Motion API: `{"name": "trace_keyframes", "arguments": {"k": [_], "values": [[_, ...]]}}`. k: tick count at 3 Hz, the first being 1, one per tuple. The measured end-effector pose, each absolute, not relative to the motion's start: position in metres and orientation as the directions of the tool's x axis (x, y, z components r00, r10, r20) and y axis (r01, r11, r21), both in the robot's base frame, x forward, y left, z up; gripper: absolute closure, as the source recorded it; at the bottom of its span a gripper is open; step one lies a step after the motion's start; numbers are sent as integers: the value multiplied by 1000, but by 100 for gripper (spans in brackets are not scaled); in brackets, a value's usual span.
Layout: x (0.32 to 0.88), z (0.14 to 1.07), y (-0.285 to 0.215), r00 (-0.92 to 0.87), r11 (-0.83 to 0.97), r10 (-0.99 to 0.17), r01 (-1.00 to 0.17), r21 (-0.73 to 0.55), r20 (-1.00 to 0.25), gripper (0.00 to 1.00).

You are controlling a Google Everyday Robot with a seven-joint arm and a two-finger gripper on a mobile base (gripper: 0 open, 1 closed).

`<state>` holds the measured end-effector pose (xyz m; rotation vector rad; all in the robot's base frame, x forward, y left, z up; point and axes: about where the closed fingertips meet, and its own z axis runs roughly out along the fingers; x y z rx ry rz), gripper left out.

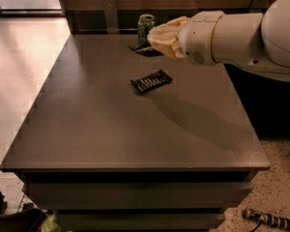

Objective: Move rxbar blueberry near green can

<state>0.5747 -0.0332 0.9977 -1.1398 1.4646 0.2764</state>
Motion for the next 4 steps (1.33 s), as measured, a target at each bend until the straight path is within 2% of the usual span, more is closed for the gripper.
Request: {"name": "trace_keyframes", "arguments": {"k": [1, 2, 3, 4], "values": [[628, 1015, -40, 171, 519, -490, -731, -443, -855, 100], [628, 1015, -40, 171, 518, -490, -732, -443, -855, 100], [626, 1016, -37, 175, 515, -490, -732, -445, -854, 82], [625, 1018, -35, 179, 512, -490, -733, -448, -853, 59]]}}
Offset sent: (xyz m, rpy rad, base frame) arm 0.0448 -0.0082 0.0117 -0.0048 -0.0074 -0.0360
